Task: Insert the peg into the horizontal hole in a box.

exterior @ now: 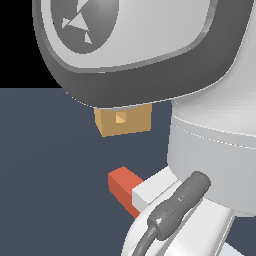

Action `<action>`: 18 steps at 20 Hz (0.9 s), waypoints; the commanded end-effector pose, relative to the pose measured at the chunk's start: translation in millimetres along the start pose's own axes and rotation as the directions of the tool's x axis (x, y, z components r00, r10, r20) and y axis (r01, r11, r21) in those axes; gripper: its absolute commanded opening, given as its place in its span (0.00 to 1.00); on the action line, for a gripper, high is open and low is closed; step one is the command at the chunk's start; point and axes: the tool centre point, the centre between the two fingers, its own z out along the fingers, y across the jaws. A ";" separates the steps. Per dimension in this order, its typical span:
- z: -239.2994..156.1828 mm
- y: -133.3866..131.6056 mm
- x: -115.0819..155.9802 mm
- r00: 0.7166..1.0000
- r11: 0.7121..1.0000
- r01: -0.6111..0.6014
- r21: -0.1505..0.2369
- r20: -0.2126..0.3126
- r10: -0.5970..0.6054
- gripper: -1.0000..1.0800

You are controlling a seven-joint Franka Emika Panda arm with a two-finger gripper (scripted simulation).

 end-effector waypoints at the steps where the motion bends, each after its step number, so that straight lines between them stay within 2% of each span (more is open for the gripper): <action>1: -0.4 0.2 -0.4 1.000 1.000 0.000 0.000 0.001 0.000 0.00; 11: -0.1 0.1 0.4 1.000 1.000 -0.001 0.000 0.000 0.001 0.00; 18: -2.9 4.2 12.8 1.000 1.000 -0.017 0.000 0.000 0.017 0.00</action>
